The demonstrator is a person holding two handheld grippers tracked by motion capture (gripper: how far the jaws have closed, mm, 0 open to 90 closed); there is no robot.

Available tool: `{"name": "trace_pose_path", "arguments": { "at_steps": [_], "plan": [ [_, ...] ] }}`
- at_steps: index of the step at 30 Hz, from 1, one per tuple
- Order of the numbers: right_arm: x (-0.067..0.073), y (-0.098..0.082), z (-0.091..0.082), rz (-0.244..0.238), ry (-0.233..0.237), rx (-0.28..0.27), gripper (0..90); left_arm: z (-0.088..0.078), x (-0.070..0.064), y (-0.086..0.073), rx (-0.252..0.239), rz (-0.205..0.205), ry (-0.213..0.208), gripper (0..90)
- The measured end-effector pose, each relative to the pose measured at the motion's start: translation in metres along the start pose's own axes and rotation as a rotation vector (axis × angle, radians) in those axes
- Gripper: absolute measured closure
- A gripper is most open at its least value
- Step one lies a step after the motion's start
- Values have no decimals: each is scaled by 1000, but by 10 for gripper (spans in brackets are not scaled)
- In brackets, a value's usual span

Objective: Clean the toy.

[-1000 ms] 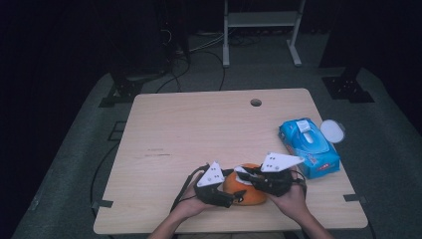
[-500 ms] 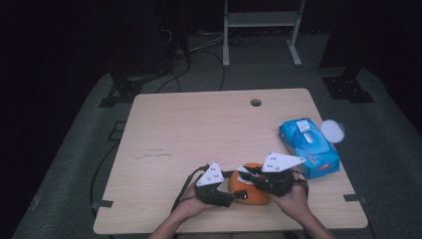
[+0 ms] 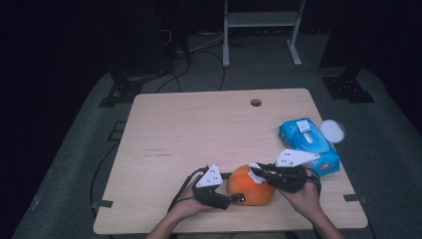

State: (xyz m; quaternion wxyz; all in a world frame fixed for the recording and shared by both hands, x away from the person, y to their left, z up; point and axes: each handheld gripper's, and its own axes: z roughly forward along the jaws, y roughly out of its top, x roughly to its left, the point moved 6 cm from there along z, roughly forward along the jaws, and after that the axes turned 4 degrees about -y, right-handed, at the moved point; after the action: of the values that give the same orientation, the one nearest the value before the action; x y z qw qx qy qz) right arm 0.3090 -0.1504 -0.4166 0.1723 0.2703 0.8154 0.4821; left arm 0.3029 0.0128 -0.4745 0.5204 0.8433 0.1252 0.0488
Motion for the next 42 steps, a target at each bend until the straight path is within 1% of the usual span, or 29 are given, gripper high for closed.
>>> {"name": "trace_pose_path", "arguments": {
  "at_steps": [1, 2, 3, 4, 5, 6, 7, 8, 9, 11, 13, 15, 17, 18, 20, 22, 24, 26, 29, 31, 33, 35, 36, 37, 38, 39, 40, 41, 42],
  "plan": [
    [4, 1, 2, -6, 6, 2, 803, 0, 0, 2, -12, 5, -1, 214],
    [9, 3, 5, -23, 20, 2, 803, 0, 0, 5, -31, 1, -4, 170],
    [14, 4, 8, -33, 34, 4, 803, -1, 0, 9, -61, -9, -4, 143],
    [20, 5, 12, -54, 50, 6, 803, -1, -2, 12, -72, -9, -3, 140],
    [29, 6, 18, -80, 64, 17, 802, 0, -3, 11, -51, 8, 8, 158],
    [35, 7, 22, -109, 65, 25, 802, 0, -4, 9, -39, 36, 23, 204],
    [39, 8, 24, -135, 56, 33, 801, -1, -3, 7, -32, 42, 28, 252],
    [39, 9, 24, -152, 47, 36, 801, -2, -2, 7, -35, 29, 26, 296],
    [37, 10, 23, -150, 43, 35, 802, -3, 0, 6, -30, 24, 30, 308],
    [28, 10, 17, -127, 29, 26, 802, -5, 2, 4, -27, 9, 29, 323],
    [16, 7, 9, -90, 19, 16, 803, -6, 5, 2, -23, -4, 30, 324],
    [5, 1, 1, -65, -11, 18, 803, -9, 10, -1, -26, -35, 27, 320],
    [-7, -5, -6, -20, -20, 18, 803, -10, 13, -3, -37, -58, 21, 316],
    [-11, -9, -7, 2, -16, 16, 803, -10, 13, -3, -37, -61, 22, 314],
    [-17, -12, -8, 21, -23, 21, 803, -8, 12, -2, -29, -50, 31, 307],
    [-20, -12, -8, 17, -40, 29, 803, -9, 11, -2, -28, -47, 31, 304],
    [-20, -13, -7, 14, -51, 37, 803, -9, 12, -3, -33, -50, 29, 304],
    [-21, -15, -7, 16, -55, 44, 803, -10, 11, -3, -31, -43, 27, 304],
    [-26, -18, -6, 2, -88, 64, 803, -10, 11, -3, -32, -44, 29, 304],
    [-26, -19, -4, 27, -59, 54, 804, -8, 9, -2, -30, -41, 29, 299],
    [-22, -15, -2, 29, -41, 42, 803, -6, 7, -1, -26, -31, 30, 291],
    [-12, -6, -1, 28, -4, 12, 804, -4, 5, 2, -35, -27, 31, 289],
    [-6, -1, 0, 28, 29, -3, 804, -3, 4, 2, -33, -25, 29, 286],
    [-1, 2, 1, 22, 47, -8, 804, -4, 3, 3, -33, -22, 25, 279],
    [5, 5, 4, -7, 48, 1, 803, -5, 4, 3, -28, -22, 22, 259],
    [7, 5, 5, -38, 35, 14, 803, -6, 5, 2, -30, -32, 17, 241],
    [7, 4, 5, -40, 33, 19, 803, -8, 6, 1, -24, -46, 10, 230],
    [3, 3, 5, -23, 34, 22, 803, -8, 7, 0, -19, -58, 2, 221],
    [-3, 0, 4, -6, 26, 29, 803, -9, 8, -2, -12, -59, -2, 222]
  ]
}}
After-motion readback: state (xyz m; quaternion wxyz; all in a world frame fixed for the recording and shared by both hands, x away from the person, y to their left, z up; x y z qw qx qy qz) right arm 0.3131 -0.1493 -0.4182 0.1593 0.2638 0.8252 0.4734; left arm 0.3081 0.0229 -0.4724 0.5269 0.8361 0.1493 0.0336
